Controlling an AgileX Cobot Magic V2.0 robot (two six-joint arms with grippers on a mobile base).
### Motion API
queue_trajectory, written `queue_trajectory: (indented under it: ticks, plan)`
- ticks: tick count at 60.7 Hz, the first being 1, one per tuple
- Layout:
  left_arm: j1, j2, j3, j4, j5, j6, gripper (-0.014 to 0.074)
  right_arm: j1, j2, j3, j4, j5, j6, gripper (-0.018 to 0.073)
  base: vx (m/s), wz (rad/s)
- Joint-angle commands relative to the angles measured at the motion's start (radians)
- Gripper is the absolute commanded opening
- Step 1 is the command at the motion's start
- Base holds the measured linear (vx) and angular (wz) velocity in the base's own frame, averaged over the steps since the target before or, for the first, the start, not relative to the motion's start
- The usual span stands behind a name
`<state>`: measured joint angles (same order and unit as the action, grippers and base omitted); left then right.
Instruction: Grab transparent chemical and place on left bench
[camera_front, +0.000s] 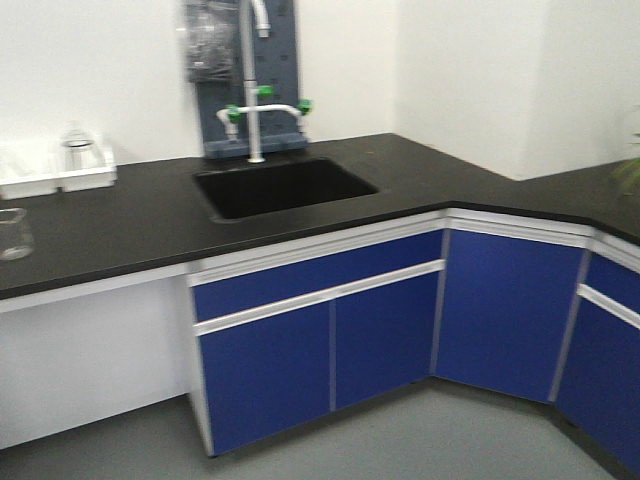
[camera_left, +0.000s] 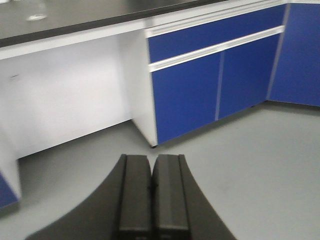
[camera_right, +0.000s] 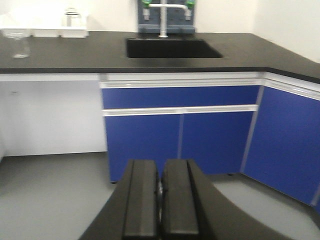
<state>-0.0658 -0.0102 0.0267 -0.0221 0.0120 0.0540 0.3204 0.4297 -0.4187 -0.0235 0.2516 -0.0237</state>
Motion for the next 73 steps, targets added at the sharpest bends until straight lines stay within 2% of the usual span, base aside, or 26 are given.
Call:
queue_trajectory:
  ticks: [1, 35, 73]
  plan:
    - [-0.002, -0.019, 0.016, -0.001, -0.078, -0.008, -0.0003, 0.000, 0.006, -0.031, -0.005, -0.080, -0.002, -0.0003, -0.14, 0.62]
    - [-0.002, -0.019, 0.016, -0.001, -0.078, -0.008, -0.0003, 0.000, 0.006, -0.031, -0.005, -0.080, -0.002, -0.0003, -0.02, 0.62]
    - [-0.002, -0.019, 0.016, -0.001, -0.078, -0.008, -0.0003, 0.000, 0.006, -0.031, -0.005, -0.079, -0.002, -0.0003, 0.24, 0.42]
